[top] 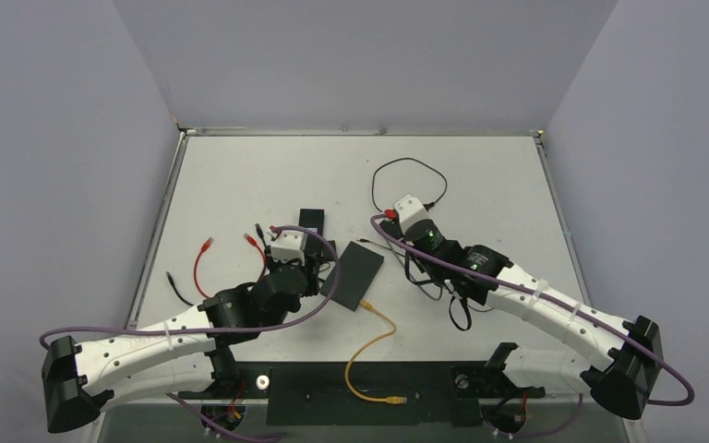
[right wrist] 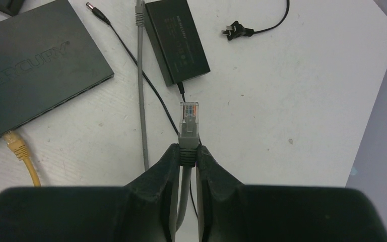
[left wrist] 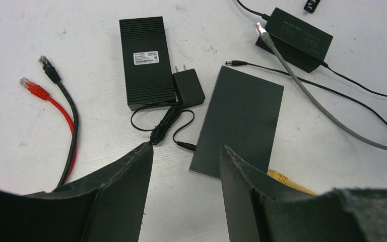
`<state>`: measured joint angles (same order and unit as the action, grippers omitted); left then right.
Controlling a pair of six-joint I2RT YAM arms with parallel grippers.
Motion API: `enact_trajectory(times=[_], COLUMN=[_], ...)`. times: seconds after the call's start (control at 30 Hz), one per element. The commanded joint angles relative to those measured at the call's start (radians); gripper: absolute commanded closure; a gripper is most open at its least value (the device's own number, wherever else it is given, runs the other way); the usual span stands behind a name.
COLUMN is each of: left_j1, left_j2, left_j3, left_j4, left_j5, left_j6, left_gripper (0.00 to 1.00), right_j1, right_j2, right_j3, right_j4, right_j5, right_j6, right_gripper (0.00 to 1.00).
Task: Insert the plug into the switch port
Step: Insert the connector into the switch port.
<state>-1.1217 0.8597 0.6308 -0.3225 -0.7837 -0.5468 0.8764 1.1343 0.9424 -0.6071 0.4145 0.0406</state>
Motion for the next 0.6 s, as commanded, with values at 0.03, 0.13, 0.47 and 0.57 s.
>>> enact_trajectory(times=[0.03, 0.13, 0.47, 0.57], left_j1=[0.027, 0.035, 0.048, 0.052], left_j2=[-0.029, -0.037, -0.076, -0.081], left_j3=[-0.005, -0.010, -0.028, -0.034], left_j4=[0.054, 0.056, 0.058, 0.071], left_j5=[0.028, 0.041, 0.063, 0.069], left_j6=[-0.012, -0.012, -0.022, -0.019], left_gripper=[0.51, 0.51, 0.51, 0.51], right_j1=[-0.007, -0.011, -0.023, -0.022], right_j2=[-0.099, -0.186, -0.556, -0.589], right_j3=[0.060, 0.055, -0.019, -0.038], right_j4=[0.092, 0.226, 0.710, 0.794], right_j5=[0.135, 0.211, 0.717, 0.857], right_j6=[0.047, 0.058, -0.251, -0.401], right_gripper=[1.00, 1.00, 1.00, 1.00])
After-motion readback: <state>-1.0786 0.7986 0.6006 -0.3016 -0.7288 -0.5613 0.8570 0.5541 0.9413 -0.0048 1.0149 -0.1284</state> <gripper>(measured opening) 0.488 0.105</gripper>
